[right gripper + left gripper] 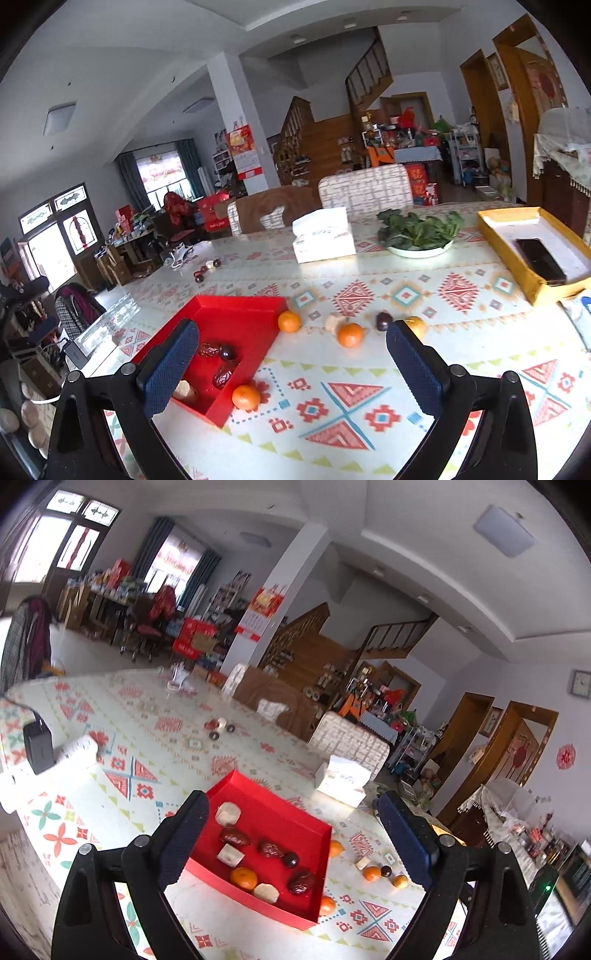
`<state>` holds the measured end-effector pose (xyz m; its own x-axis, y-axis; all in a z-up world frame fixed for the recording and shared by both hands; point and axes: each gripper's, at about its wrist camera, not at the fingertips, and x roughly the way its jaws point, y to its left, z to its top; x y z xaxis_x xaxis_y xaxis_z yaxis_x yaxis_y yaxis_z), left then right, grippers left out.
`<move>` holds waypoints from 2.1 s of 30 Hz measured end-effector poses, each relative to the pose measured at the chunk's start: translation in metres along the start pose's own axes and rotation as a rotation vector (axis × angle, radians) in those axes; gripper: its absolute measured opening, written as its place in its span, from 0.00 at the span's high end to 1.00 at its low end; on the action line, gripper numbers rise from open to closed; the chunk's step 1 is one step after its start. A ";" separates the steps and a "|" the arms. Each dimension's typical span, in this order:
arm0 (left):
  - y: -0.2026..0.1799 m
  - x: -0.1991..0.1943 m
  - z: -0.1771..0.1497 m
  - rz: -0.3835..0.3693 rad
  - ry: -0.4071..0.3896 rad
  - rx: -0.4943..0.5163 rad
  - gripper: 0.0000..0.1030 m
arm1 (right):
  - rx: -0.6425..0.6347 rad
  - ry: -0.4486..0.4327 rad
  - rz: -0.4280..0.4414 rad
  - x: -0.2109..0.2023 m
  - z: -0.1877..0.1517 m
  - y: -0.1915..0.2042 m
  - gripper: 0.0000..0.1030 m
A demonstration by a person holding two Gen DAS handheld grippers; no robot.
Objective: Organize fruits
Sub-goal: 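Lift both open tools away from the tray and back toward the fruit row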
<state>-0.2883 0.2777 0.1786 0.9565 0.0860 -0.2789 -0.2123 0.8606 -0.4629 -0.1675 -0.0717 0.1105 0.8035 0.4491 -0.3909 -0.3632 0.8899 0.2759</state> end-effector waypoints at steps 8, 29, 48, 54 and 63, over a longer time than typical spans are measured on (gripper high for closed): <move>-0.046 -0.051 -0.001 -0.026 -0.089 0.097 0.10 | 0.013 -0.085 0.009 -0.053 -0.002 -0.009 0.00; -0.117 -0.071 -0.009 -0.070 -0.126 0.237 0.06 | 0.119 -0.144 0.023 -0.092 -0.006 -0.055 0.00; -0.071 0.027 -0.011 0.033 0.023 0.163 0.06 | 0.193 0.060 0.021 0.008 -0.024 -0.079 0.00; -0.062 0.045 -0.014 0.043 0.054 0.152 0.06 | 0.196 0.093 0.020 0.025 -0.027 -0.079 0.00; -0.058 0.057 -0.019 0.040 0.088 0.146 0.06 | 0.196 0.124 0.019 0.036 -0.030 -0.078 0.00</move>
<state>-0.2250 0.2231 0.1729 0.9254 0.0829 -0.3698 -0.2123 0.9217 -0.3247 -0.1246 -0.1223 0.0482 0.7286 0.4825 -0.4860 -0.2694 0.8544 0.4444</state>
